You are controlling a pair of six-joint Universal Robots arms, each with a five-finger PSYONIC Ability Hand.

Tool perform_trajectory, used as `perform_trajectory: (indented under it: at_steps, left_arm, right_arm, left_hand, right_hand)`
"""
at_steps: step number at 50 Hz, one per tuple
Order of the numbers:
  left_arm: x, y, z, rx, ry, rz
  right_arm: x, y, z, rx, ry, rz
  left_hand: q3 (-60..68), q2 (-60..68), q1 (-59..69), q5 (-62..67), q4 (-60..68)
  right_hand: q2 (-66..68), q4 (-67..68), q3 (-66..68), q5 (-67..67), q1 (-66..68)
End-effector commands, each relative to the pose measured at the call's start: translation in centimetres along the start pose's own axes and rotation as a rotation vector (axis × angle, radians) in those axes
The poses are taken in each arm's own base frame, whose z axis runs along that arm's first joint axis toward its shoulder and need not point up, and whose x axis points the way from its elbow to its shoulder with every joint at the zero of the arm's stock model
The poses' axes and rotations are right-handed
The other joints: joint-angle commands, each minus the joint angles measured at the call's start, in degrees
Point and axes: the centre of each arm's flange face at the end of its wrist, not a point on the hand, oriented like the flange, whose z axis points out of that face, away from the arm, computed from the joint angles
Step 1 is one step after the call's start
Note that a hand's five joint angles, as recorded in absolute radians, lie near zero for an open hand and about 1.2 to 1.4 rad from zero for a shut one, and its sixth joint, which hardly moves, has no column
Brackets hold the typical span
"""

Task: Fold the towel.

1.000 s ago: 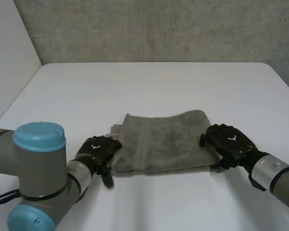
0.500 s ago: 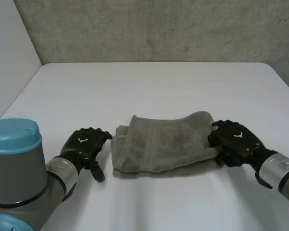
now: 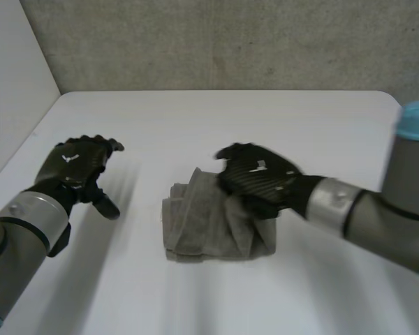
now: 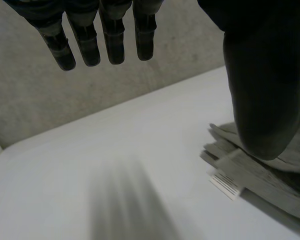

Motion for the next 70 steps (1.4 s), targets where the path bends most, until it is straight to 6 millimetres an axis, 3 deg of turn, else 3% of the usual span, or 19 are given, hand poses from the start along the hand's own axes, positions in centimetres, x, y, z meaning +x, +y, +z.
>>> perform_trajectory:
  at_steps: [1,7,12,13,14,15,16,20,24,25,27,32,34,36,42,44,52,60,70]
  left_arm:
    - [-1.4,-1.4,-0.1,0.048,-0.051,-0.018]
    - [-2.1,-1.7,0.1,0.061,-0.073,-0.022]
    - [-2.0,-1.5,0.2,0.058,-0.069,-0.023]
    - [-1.9,-1.4,0.3,0.054,-0.065,-0.022]
    - [-1.9,-1.4,0.3,0.054,-0.065,-0.022]
    - [-1.7,-1.4,0.4,0.06,-0.059,-0.021]
    - [-1.6,-1.5,0.5,0.067,-0.055,-0.02]
    - [-1.2,-1.1,0.9,0.063,-0.036,-0.019]
    - [0.6,-0.9,1.5,0.064,0.023,-0.045]
    - [0.7,-0.9,1.5,0.064,0.023,-0.045]
    - [1.2,-0.7,2.1,0.053,0.041,-0.087]
    - [1.7,-0.5,3.2,0.041,0.059,-0.132]
    - [2.3,-0.2,3.5,0.033,0.076,-0.136]
    - [2.9,-0.1,3.7,0.026,0.092,-0.133]
    - [5.3,1.8,4.9,-0.033,0.146,-0.129]
    - [6.5,3.1,5.5,-0.072,0.17,-0.146]
    - [7.3,6.6,6.2,-0.199,0.146,-0.205]
    - [6.6,7.9,6.3,-0.222,0.029,-0.177]
    - [6.4,7.7,6.6,-0.215,0.018,-0.177]
  right_arm:
    - [-5.6,-1.7,4.3,0.021,-0.113,-0.055]
    - [-8.1,-0.7,6.7,0.004,-0.158,-0.065]
    - [-8.9,0.2,7.9,-0.017,-0.156,-0.066]
    - [-8.9,0.6,8.0,-0.03,-0.146,-0.064]
    - [-8.9,0.6,8.0,-0.031,-0.145,-0.064]
    - [-8.9,0.8,8.0,-0.045,-0.132,-0.063]
    - [-8.7,0.9,7.9,-0.057,-0.118,-0.057]
    - [-8.5,1.5,7.3,-0.091,-0.106,-0.026]
    - [-6.4,-1.1,4.0,-0.063,-0.025,0.069]
    - [-6.4,-1.1,4.0,-0.063,-0.025,0.069]
    - [-4.1,-1.9,1.8,-0.052,0.056,0.221]
    - [-0.9,-2.7,-1.0,-0.002,0.165,0.445]
    - [0.3,-2.6,-1.6,0.014,0.202,0.496]
    - [2.6,-1.2,-2.1,0.006,0.274,0.557]
    - [3.9,1.7,-1.6,-0.052,0.316,0.606]
    - [4.1,3.6,-0.6,-0.087,0.315,0.643]
    - [4.1,7.3,2.0,-0.146,0.348,0.725]
    - [2.1,9.0,4.4,-0.191,0.335,0.711]
    - [1.2,8.9,5.0,-0.221,0.37,0.56]
  left_hand:
    - [-2.52,-2.73,-1.95,-2.03,-3.0]
    - [-2.52,-3.41,-2.63,-2.71,-3.0]
    - [-2.52,-3.41,-2.63,-2.71,-3.0]
    - [-2.52,-3.58,-2.79,-2.87,-3.0]
    - [-2.52,-3.58,-2.8,-2.88,-3.0]
    - [-2.52,-3.91,-3.13,-3.21,-3.0]
    - [-2.52,-4.41,-3.63,-3.71,-3.0]
    - [-2.52,-4.59,-3.81,-3.89,-3.0]
    - [-2.52,-4.76,-3.97,-4.05,-3.0]
    - [-2.52,-4.76,-3.97,-4.05,-3.0]
    - [-2.52,-4.76,-3.97,-4.05,-3.0]
    - [-2.52,-4.92,-4.14,-4.22,-3.0]
    - [-2.52,-4.76,-3.97,-4.05,-3.0]
    - [-2.52,-4.76,-3.97,-4.05,-3.0]
    - [-2.52,-4.76,-3.97,-4.05,-3.0]
    - [-2.52,-4.59,-3.81,-3.89,-3.0]
    - [-2.52,-4.42,-3.64,-3.72,-3.0]
    - [-2.52,-4.42,-3.64,-3.72,-3.0]
    - [-2.52,-4.59,-3.81,-3.89,-3.0]
  right_hand:
    - [9.95,-0.37,-0.36,4.57,6.27]
    - [9.95,-0.37,-0.36,4.57,6.27]
    - [6.35,-0.37,-0.36,0.96,2.66]
    - [-8.84,-0.37,-0.36,-14.22,-12.53]
    - [-9.0,-0.37,-0.36,-14.38,-12.68]
    - [-43.47,-0.37,-0.36,-48.85,-47.15]
    - [-60.05,-0.37,-0.36,-65.43,-63.73]
    - [-60.05,-0.37,-0.36,-65.43,-63.73]
    - [-60.05,-0.37,-0.36,-65.43,-63.73]
    - [-60.05,-0.37,-0.36,-65.43,-63.73]
    - [-60.05,-0.37,-0.36,-65.43,-63.73]
    - [-60.05,-0.37,-0.36,-65.43,-63.73]
    - [-60.05,-0.37,-0.36,-65.43,-63.73]
    - [-60.05,-0.37,-0.36,-65.43,-63.73]
    - [-60.05,-0.37,-0.36,-65.43,-63.73]
    - [-60.05,-0.37,-0.36,-65.43,-63.73]
    - [-60.05,-0.37,-0.36,-65.43,-63.73]
    - [-60.05,-0.37,-0.36,-65.43,-63.73]
    - [-60.05,-0.37,-0.36,-65.43,-63.73]
